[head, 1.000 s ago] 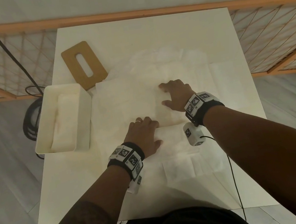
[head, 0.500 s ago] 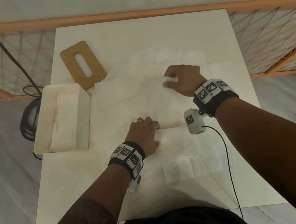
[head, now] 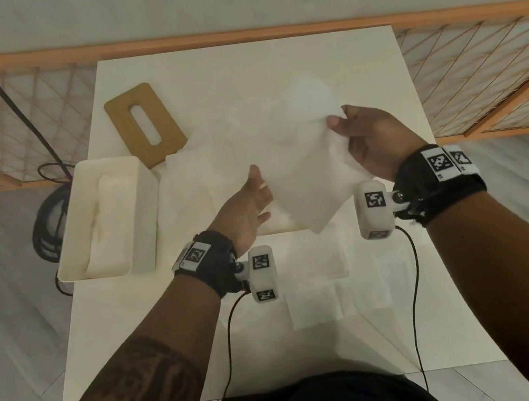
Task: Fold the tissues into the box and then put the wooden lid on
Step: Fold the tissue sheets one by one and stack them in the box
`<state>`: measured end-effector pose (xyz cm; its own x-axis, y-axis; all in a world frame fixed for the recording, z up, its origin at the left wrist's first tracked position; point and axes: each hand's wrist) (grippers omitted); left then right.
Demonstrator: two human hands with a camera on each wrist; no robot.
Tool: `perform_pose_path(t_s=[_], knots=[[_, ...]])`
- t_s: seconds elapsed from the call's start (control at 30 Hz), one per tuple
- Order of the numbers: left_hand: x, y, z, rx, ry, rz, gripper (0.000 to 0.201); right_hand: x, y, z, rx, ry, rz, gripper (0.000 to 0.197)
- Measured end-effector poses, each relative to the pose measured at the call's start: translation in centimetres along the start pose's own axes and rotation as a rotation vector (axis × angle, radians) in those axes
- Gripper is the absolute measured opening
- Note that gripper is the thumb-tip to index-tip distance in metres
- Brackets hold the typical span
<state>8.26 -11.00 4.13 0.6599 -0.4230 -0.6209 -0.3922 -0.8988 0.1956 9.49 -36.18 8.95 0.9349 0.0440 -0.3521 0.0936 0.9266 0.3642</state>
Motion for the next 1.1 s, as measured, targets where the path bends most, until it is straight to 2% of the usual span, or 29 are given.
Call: perform_pose_path(t_s=[0.13, 0.2, 0.27, 0.33, 0.4, 0.53, 0.73, 0.77, 0.87, 0.97, 1.03, 1.1], knots=[[0.1, 0.7, 0.4, -0.128, 0.04, 0.033, 0.033, -1.3, -0.3, -1.2, 0.073, 0.038, -0.015, 0.017], [-0.1, 0.5, 0.6, -0.229, 0.104, -0.027, 0.033, -1.7, -0.6, -1.7, 0.092, 0.058, -0.054, 0.023], [-0.3, 0.0, 0.5, -0.249, 0.14, -0.131, 0.029, -2.0, -1.0, -2.0, 0.095, 0.088, -0.093, 0.019], [-0.5, -1.0, 0.5, -0.182, 0.162, -0.198, 0.017, -2.3, -1.4, -2.4, 0.069, 0.115, -0.086, 0.01], [-0.8, -2.3, 0.5, -0.083, 0.177, -0.243, 0.012, -2.8, -1.8, -2.7, -0.003, 0.147, -0.079, 0.012], [-1.6, -4.5, 0.3, 0.026, 0.19, -0.255, 0.013, -3.4, -2.4, -3.4, -0.156, 0.227, 0.004, 0.049], [-2.5, -5.5, 0.7, 0.035, 0.223, -0.21, 0.028, -3.6, -2.5, -4.1, -0.198, 0.279, 0.059, 0.07], [-2.6, -5.6, 0.8, 0.026, 0.227, -0.217, 0.034, -3.6, -2.5, -4.1, -0.204, 0.28, 0.064, 0.067], [-2.6, -6.1, 1.2, 0.072, 0.231, -0.22, 0.052, -3.6, -2.5, -4.2, -0.223, 0.266, 0.059, 0.038], [-2.7, -6.3, 1.3, 0.123, 0.203, -0.174, 0.042, -3.5, -2.8, -4.6, -0.253, 0.237, 0.028, 0.017], [-2.7, -6.1, 1.2, 0.141, 0.146, -0.164, 0.044, -3.5, -3.2, -4.9, -0.292, 0.232, 0.025, 0.015], [-2.9, -6.1, 1.0, 0.104, 0.105, -0.113, 0.04, -3.5, -3.4, -5.2, -0.326, 0.23, 0.049, 0.028]])
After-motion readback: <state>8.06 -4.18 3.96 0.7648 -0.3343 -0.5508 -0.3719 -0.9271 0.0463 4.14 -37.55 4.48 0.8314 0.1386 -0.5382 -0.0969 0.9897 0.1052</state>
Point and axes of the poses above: each hand's wrist, its own x-axis towards the middle knuckle, its own y-axis out of the palm, z = x × y, and after that the axes turned 9 degrees about x, right-handed
